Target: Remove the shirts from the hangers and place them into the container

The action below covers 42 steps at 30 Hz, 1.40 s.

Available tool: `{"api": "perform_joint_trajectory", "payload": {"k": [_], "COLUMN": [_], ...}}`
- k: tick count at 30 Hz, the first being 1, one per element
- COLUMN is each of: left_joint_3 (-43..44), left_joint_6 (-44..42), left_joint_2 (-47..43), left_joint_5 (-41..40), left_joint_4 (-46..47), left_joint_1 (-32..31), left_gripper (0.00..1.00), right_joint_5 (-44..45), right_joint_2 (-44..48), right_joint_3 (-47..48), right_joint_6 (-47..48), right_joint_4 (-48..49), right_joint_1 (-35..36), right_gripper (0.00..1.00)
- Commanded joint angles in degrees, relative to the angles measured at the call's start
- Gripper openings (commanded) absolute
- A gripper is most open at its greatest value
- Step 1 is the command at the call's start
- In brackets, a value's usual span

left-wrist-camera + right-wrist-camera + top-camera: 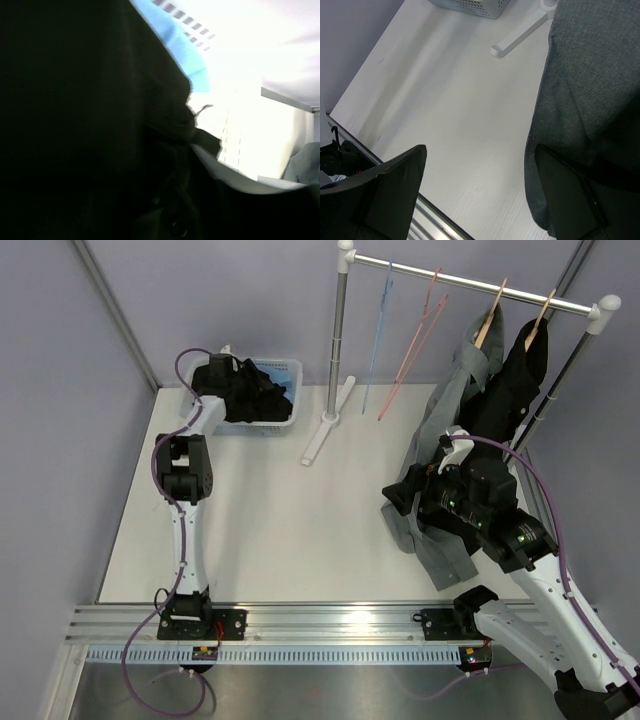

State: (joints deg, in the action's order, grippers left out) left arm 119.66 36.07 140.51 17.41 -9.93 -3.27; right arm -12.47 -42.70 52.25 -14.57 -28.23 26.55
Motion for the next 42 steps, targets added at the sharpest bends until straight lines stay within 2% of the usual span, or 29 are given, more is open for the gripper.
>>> {"api": "perform_joint_trajectory", "payload": {"k": [1, 2, 5, 8, 13, 17, 21, 27, 28, 36, 42], "left_joint_3": [1.3, 1.0, 0.7, -0.8, -9.3, -14.8, -22.1, -33.6, -35.0, -48.8, -55.2], "left_joint_6": [-4.5, -5.7, -7.2, -6.5, -5.5, -6.4, -9.4, -16.6, -17.3, -20.7, -23.6], "left_joint_2": [-4.7, -5.7, -9.7, -14.2, -23.2, -31.8, -41.1, -57.0, -62.0, -86.2, -102.6], "left_joint_5": [2.0, 2.7, 3.7, 4.4, 3.2, -0.5, -5.5, -17.9, -21.2, -26.5, -29.0], "left_joint_4": [-3.3, -2.6, -1.8, 0.4, 6.1, 6.9, 5.9, -3.9, -5.2, -17.1, -23.7], "left_joint_1": [1.1, 0.9, 0.3, 0.3, 0.3, 0.3, 0.3, 0.3, 0.3, 0.3, 0.3], "left_gripper": [0.66, 0.72, 0.84, 0.88, 0.93, 0.99, 0.99, 0.99, 0.99, 0.99, 0.99], "right_joint_5": [1.2, 1.2, 1.4, 1.5, 1.7, 1.7, 3.0, 8.2, 9.8, 20.9, 30.2], "right_joint_2": [0.4, 0.5, 0.9, 1.3, 2.0, 2.5, 4.3, 8.6, 9.0, 16.3, 19.6], "right_joint_3": [0.5, 0.6, 0.5, 0.5, 0.6, 0.7, 1.5, 3.9, 5.0, 8.7, 11.0], "right_joint_6": [0.9, 0.9, 0.9, 0.9, 0.8, 0.9, 1.3, 1.3, 1.0, -0.7, -0.4], "right_joint_4": [0.6, 0.5, 0.5, 0.5, 0.4, 0.5, -0.4, -3.1, -3.6, -8.5, -13.4], "right_joint_1": [-0.1, 0.0, -0.1, -0.1, -0.1, -0.1, -0.1, -0.1, -0.1, -0.1, -0.1], "right_gripper": [1.0, 0.99, 0.99, 0.99, 1.0, 0.99, 0.99, 0.99, 0.99, 1.0, 0.99]}}
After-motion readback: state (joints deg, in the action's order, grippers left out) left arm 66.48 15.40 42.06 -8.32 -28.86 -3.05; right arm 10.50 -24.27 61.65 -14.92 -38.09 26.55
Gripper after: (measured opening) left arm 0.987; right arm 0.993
